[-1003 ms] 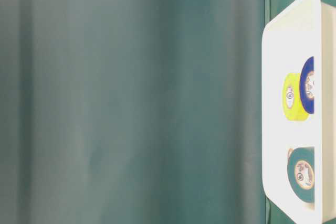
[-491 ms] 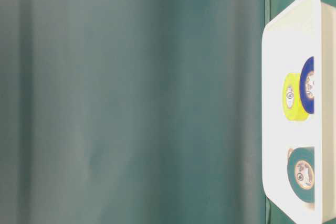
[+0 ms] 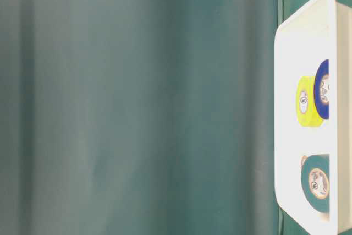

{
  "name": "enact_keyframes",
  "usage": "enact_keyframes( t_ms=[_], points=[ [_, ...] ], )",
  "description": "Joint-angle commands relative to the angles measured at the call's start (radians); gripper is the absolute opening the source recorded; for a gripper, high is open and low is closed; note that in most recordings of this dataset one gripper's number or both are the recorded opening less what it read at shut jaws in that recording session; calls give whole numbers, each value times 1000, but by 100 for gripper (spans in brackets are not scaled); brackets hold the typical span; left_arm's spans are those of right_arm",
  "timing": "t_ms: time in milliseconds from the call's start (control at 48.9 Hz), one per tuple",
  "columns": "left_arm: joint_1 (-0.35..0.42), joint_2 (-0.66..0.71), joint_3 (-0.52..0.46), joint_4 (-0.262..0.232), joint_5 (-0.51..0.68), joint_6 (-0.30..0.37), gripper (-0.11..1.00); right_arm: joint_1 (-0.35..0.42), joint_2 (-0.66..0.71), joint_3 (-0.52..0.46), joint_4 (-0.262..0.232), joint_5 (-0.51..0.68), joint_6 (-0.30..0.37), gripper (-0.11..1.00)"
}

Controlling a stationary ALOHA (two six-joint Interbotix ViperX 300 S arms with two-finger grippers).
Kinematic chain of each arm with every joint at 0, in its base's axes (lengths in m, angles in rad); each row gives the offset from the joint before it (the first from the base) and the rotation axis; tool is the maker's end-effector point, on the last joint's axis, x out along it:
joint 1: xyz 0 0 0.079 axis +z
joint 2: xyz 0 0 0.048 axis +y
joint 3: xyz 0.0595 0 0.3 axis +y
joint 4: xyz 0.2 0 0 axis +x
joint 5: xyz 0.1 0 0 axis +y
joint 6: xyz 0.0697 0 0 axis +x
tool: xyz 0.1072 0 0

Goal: Put the tape into the white case with the right arm.
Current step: 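Move the right gripper to the orange-red tape roll and grip it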

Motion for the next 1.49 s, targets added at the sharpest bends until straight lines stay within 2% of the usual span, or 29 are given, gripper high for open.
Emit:
enact_keyframes(
  t_ms=[0, 491, 839, 1167, 1474],
  points=[
    [2, 8, -15, -2, -8, -2, 0, 6, 71, -89, -2, -11, 0, 49],
    [2, 8, -14, -2, -8, -2, 0, 80, 400, -492, -26, 6, 2, 49],
    [0, 8, -12, -3, -8, -3, 0, 106, 543, -704, -26, 101, 8, 49],
    [2, 8, -12, -2, -8, -3, 0, 133, 641, -854, -26, 184, 11, 49],
    [2, 8, -12, -2, -9, -3, 0, 138, 686, -911, -26, 184, 12, 49]
  ],
)
